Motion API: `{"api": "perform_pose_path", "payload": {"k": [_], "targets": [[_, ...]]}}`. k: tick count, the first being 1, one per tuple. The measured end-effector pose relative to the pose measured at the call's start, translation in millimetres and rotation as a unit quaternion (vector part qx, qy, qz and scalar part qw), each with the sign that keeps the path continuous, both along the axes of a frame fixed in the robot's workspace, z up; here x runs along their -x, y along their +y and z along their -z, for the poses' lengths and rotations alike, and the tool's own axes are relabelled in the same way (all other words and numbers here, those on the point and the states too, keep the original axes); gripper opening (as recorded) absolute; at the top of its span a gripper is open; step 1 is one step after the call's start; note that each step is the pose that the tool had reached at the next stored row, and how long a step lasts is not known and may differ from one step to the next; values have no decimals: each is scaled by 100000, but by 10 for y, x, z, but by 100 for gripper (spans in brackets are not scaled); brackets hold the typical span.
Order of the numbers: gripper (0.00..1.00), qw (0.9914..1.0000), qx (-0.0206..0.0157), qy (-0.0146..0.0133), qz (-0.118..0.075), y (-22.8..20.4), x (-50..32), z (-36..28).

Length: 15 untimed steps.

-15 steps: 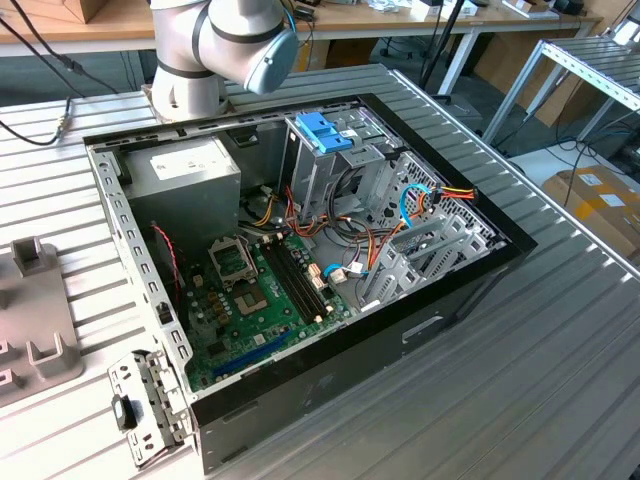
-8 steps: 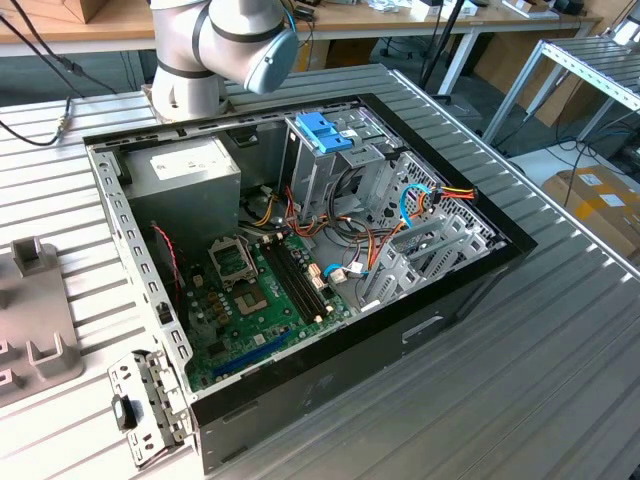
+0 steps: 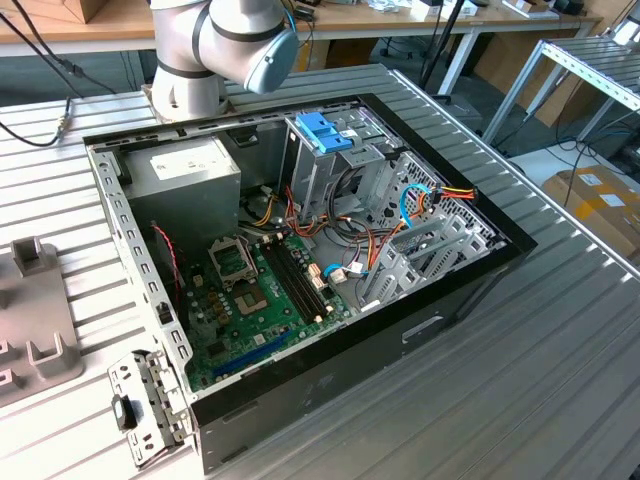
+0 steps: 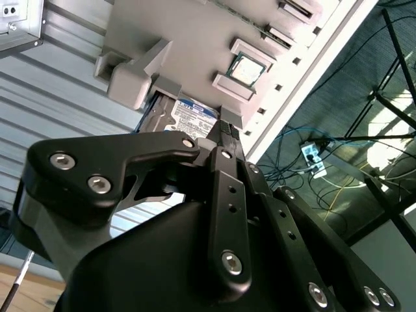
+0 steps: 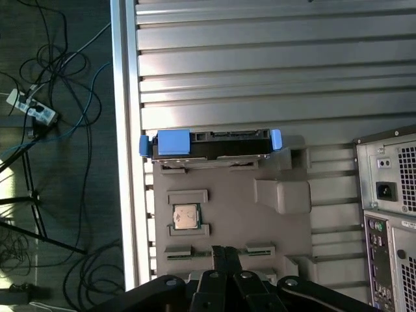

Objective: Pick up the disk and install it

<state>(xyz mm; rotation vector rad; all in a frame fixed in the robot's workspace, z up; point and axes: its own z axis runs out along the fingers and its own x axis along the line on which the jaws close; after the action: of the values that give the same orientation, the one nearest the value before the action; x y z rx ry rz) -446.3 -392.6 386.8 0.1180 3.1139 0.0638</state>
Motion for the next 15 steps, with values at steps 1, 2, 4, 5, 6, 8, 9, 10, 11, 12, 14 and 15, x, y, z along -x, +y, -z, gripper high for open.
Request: {"api": "perform_pose_path", "payload": {"k": [1, 2, 4, 5, 6, 8, 9, 10, 11, 12, 14, 15], "targets": [[11, 100000, 7, 7, 0, 3, -9, 2], [11, 100000, 9, 13, -3, 6, -21, 6], [11, 100000, 11, 18, 3, 9, -35, 10], [11, 100000, 11, 15, 4, 9, -36, 10], [11, 100000, 11, 21, 5, 9, -36, 10], [11, 100000, 10, 20, 2, 9, -38, 11], [11, 100000, 11, 20, 4, 9, -38, 11], [11, 100000, 11, 18, 3, 9, -38, 11], [11, 100000, 11, 18, 4, 9, -39, 11], [11, 100000, 12, 20, 3, 9, -39, 11], [11, 100000, 10, 19, 1, 9, -39, 12], [11, 100000, 12, 20, 1, 9, -40, 12]]}}
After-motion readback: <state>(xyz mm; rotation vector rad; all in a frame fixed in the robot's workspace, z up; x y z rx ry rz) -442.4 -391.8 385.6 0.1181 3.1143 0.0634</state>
